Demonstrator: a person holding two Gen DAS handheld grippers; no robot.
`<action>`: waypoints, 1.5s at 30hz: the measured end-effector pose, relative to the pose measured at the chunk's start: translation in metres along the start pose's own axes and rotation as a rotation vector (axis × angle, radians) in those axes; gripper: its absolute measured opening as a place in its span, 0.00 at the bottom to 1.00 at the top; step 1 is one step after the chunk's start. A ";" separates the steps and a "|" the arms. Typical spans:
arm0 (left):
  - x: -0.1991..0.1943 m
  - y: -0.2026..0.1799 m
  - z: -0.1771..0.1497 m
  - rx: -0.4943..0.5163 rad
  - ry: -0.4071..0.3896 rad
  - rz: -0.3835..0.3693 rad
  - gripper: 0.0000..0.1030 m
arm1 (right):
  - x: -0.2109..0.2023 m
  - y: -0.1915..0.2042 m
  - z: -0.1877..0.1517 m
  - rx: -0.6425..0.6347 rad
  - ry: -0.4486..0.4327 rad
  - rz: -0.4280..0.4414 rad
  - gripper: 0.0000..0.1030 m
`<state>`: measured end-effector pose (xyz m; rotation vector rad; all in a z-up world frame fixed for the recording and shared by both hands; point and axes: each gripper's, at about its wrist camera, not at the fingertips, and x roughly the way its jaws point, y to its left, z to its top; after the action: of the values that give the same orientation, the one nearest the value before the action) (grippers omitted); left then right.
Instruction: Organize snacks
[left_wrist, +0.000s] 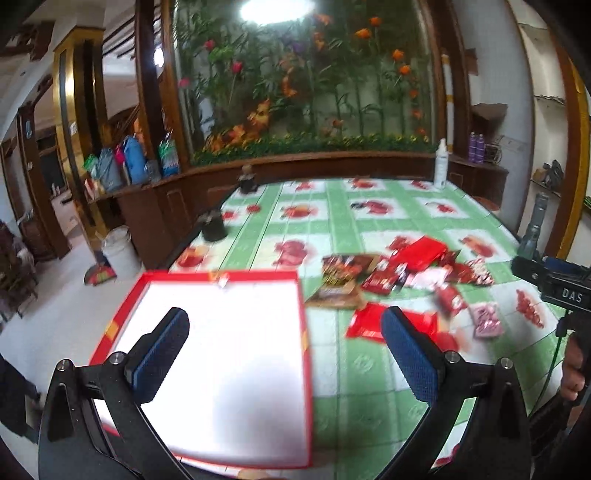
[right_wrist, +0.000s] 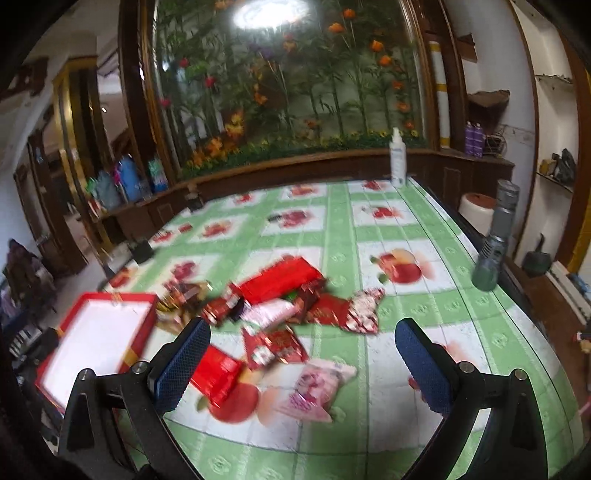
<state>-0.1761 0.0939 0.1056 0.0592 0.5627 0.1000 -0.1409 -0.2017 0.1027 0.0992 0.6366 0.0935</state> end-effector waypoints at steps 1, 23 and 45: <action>0.003 0.005 -0.005 -0.016 0.021 -0.008 1.00 | 0.002 -0.002 -0.003 -0.003 0.010 -0.005 0.98; 0.030 0.005 -0.034 -0.041 0.177 0.011 1.00 | 0.040 -0.003 -0.040 -0.015 0.177 -0.006 0.98; 0.037 0.003 -0.036 -0.049 0.217 -0.021 1.00 | 0.045 0.001 -0.039 -0.035 0.179 -0.018 0.98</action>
<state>-0.1645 0.1017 0.0560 -0.0052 0.7766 0.1000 -0.1279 -0.1930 0.0454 0.0517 0.8145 0.0967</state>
